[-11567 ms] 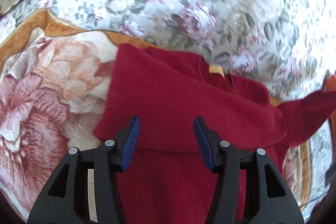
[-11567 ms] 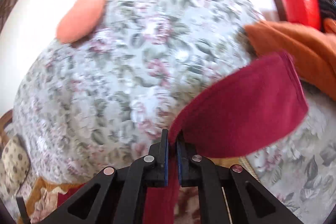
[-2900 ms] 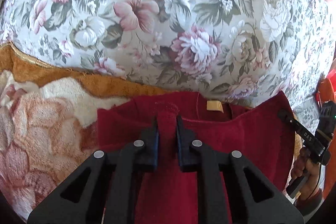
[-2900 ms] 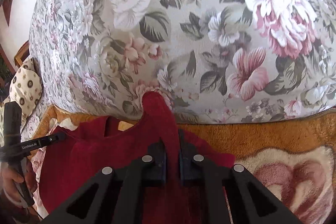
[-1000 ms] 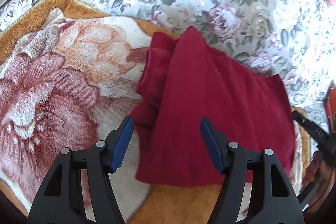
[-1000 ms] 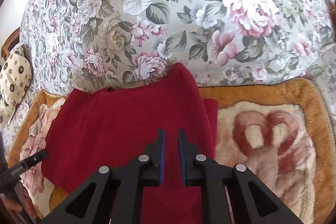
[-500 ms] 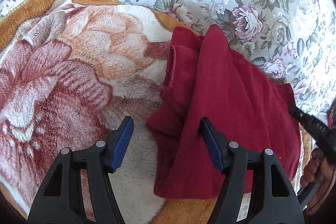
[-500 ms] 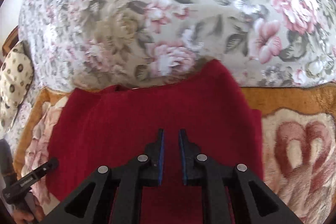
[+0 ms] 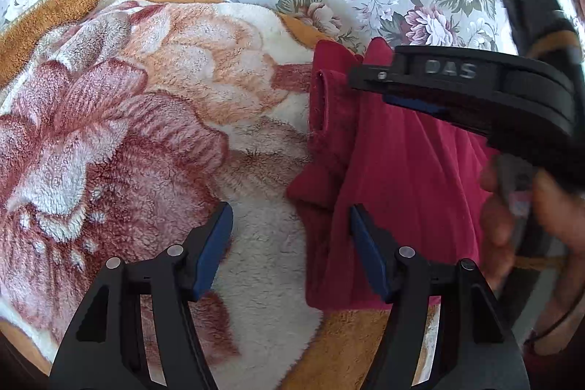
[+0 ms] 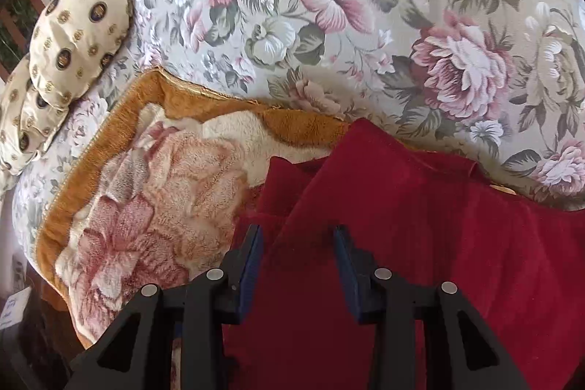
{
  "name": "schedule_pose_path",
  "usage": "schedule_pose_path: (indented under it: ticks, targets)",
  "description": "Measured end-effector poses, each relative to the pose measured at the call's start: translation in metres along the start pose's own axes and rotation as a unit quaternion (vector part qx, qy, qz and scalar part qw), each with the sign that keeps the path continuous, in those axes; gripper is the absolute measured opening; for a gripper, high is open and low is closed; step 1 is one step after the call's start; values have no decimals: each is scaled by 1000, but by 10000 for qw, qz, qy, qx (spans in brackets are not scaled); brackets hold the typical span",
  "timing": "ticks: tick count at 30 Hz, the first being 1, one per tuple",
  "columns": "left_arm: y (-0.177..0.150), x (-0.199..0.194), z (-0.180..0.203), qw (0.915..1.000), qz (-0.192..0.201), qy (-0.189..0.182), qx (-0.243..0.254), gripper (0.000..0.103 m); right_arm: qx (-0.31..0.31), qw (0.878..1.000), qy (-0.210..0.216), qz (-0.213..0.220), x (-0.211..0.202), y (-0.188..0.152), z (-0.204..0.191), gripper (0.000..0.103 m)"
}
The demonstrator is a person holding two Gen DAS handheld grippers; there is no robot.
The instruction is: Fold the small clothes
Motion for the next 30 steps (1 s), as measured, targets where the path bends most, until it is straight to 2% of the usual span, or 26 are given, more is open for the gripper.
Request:
schedule_pose_path:
  ticks: [1,2,3,8,11,13,15,17,18,21,24,27,30]
  targets:
    - [-1,-1,-1,10000,-1,-42,-8,66,-68,10000,10,38,3,0,-1,27]
    - [-1,-3,-3,9999,-1,-98,-22,66,-197,9997,-25,112,2,0,-2,8]
    - [-2,-4,-5,9999,2,-144,-39,66,-307,9993,-82,210,0,1,-6,6]
    - [-3,-16,-14,9995,154,-251,-115,66,-519,9980,41,357,-4,5,-22,6]
    - [-3,-18,-16,9992,203,-315,-164,66,-523,9984,-9,232,11,1,-28,6]
    - [-5,-15,-16,9992,149,-300,-205,66,-276,9996,62,56,22,-1,-18,6]
    - [-6,-15,-17,9991,101,-345,-225,66,83,9991,376,170,14,-1,-7,7]
    - [-7,-15,-15,9992,119,-334,-178,66,196,9978,542,339,0,0,-2,17]
    - [-7,-14,-14,9993,129,-323,-160,66,211,9972,554,446,-9,1,0,19]
    - [-8,-13,-11,9992,125,-337,-170,66,245,9960,488,701,-25,4,5,19]
    - [-8,-10,-8,9994,99,-300,-127,66,285,9960,341,772,-22,7,7,19]
    - [-8,-8,-6,9996,75,-267,-97,66,205,9976,167,646,-1,5,6,19]
    - [-8,-6,-5,9996,59,-256,-80,66,-32,9997,-5,228,31,2,2,19]
Point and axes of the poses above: each gripper's, at about its wrist camera, not at the fingertips, and x roughly the way its jaws point, z to its right, y to its top, the point moved 1 cm from there along x, roughly the way its jaws point, and after that the axes turned 5 degrees about z, right-handed, at the moved point
